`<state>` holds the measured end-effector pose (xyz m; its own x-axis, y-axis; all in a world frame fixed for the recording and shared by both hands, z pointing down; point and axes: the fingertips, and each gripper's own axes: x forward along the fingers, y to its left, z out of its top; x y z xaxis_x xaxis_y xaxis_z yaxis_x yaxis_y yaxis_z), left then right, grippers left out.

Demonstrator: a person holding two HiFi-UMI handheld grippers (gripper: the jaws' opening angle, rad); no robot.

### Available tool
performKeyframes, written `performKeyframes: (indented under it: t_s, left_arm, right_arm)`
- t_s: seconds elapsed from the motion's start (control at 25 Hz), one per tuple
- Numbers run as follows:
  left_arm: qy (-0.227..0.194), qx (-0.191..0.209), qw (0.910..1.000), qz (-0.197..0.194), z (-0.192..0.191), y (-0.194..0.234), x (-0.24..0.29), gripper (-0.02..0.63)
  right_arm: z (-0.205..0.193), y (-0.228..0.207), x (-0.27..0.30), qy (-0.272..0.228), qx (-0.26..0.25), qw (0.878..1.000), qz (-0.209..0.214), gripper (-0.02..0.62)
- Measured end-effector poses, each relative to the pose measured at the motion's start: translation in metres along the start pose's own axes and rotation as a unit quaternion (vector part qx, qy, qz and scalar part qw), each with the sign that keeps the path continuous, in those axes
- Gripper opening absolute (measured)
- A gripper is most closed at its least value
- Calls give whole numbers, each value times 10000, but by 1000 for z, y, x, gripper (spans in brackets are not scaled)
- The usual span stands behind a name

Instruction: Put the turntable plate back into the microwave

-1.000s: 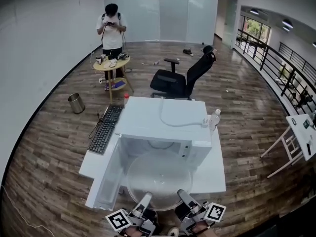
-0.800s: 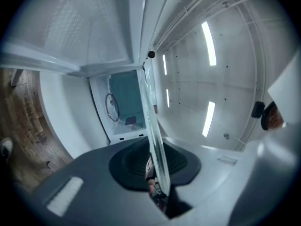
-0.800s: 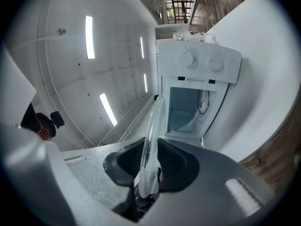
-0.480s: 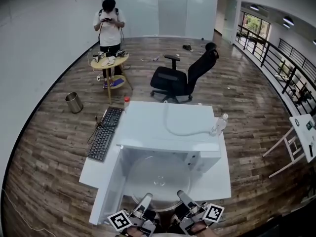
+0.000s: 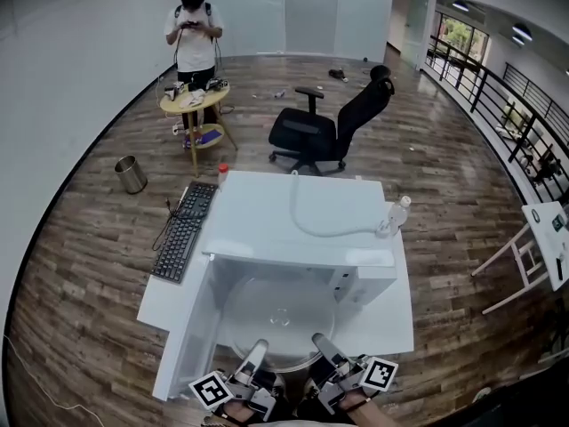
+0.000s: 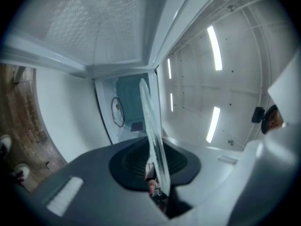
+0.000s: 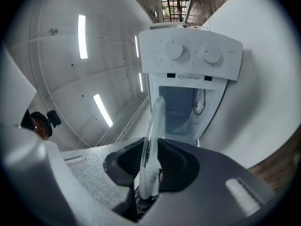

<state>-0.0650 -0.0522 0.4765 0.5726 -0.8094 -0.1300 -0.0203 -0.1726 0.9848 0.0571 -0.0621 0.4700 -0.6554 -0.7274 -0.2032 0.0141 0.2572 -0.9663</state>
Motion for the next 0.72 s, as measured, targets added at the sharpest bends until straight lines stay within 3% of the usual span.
performKeyframes:
  t_s: [0.32,0.72]
  left_arm:
    - [-55,60,10000,15,7,6,5,55]
    - [-97,154,9998,13,15,21,24,58]
  right_arm:
    - [5,-5,14,345,-139,9993,28,70]
    - [20,-22,23,208,-55,9998,26,72]
